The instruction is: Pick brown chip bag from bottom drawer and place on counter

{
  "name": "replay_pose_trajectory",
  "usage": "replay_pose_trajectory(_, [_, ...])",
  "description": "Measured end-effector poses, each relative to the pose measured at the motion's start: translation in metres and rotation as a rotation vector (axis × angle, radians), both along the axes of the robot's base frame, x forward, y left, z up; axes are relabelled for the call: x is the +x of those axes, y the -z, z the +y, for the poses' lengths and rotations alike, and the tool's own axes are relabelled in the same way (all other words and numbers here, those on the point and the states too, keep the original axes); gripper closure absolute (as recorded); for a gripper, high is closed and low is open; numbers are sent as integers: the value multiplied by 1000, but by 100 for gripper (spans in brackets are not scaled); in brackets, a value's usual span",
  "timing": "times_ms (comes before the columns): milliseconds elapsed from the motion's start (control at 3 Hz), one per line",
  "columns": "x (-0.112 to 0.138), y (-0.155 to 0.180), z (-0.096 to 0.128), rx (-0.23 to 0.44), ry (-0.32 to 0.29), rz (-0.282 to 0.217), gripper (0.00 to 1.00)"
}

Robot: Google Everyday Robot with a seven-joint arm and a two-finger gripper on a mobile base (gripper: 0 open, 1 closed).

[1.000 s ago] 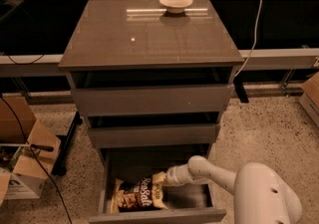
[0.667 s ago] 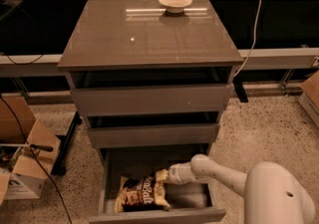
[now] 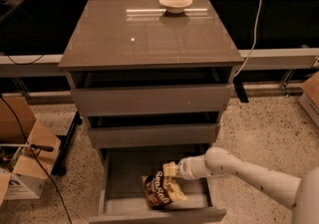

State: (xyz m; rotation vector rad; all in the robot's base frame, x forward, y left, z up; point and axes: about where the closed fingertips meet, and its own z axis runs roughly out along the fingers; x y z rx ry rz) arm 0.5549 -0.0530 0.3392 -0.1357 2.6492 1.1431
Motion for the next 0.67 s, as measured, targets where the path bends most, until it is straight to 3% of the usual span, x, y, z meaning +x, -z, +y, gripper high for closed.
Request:
replay_pose_trajectory(333, [-17, -91, -24, -27, -112, -87, 100])
replay_pose_trajectory(667, [-16, -191, -51, -23, -211, -220, 100])
